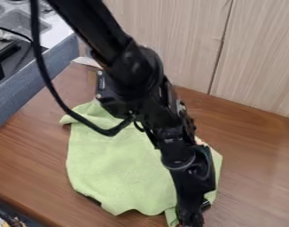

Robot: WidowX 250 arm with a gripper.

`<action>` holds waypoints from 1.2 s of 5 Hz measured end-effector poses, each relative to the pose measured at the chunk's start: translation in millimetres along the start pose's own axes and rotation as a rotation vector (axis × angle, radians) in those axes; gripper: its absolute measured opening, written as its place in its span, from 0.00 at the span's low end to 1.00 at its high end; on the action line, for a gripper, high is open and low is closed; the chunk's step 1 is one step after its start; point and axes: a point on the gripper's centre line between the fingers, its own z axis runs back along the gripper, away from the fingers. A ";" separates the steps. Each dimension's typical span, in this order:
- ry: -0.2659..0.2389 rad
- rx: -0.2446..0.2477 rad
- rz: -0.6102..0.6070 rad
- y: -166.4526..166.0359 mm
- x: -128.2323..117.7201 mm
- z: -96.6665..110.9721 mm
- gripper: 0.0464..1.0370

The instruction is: Fold the cloth from bottom right to top left

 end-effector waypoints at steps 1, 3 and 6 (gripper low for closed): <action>0.013 0.008 0.004 2.0 -2.9 -3.4 0.34; 0.021 0.019 0.006 2.3 -5.3 -3.7 0.04; -0.120 0.137 0.042 25.9 11.2 57.9 0.02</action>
